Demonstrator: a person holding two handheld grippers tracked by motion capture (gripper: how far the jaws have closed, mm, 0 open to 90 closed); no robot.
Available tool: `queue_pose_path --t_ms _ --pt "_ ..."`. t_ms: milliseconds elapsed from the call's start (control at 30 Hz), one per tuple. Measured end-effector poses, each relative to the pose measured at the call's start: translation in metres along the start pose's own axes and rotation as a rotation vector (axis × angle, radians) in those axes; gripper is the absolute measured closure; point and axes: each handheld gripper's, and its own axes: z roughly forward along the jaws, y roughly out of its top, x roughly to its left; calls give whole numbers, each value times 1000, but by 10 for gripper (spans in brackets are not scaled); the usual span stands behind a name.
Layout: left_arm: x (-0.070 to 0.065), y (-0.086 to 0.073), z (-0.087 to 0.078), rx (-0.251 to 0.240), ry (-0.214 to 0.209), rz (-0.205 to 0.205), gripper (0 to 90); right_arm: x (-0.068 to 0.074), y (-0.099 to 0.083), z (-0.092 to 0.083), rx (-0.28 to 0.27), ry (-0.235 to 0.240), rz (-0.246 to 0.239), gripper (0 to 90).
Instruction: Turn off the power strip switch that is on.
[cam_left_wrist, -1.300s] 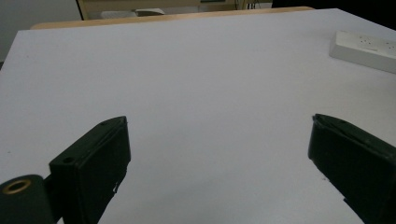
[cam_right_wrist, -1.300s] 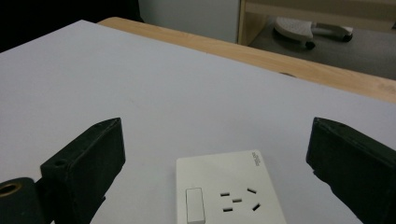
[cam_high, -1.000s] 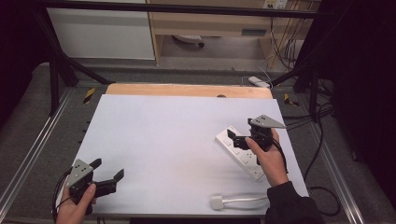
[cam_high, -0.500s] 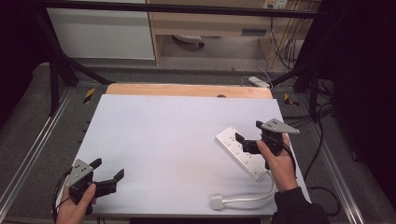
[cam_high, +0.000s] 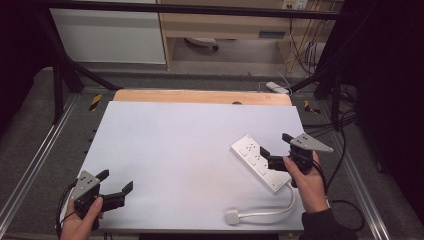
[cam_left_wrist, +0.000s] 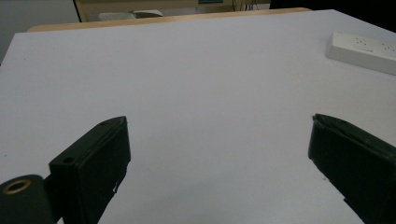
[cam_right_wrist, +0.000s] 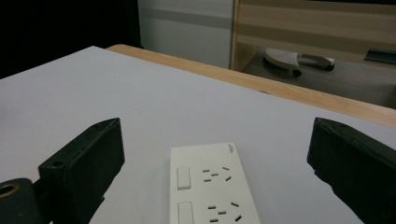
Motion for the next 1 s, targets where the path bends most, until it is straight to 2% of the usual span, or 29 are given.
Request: queue_pose_path --t_ms 600,1000 --pt "-1 0 0 -2 0 -1 57 -11 -18 -25 -81 -55 -11 27" --pt "-1 0 0 -3 -2 -2 57 -11 -35 -38 -82 -56 -26 29"
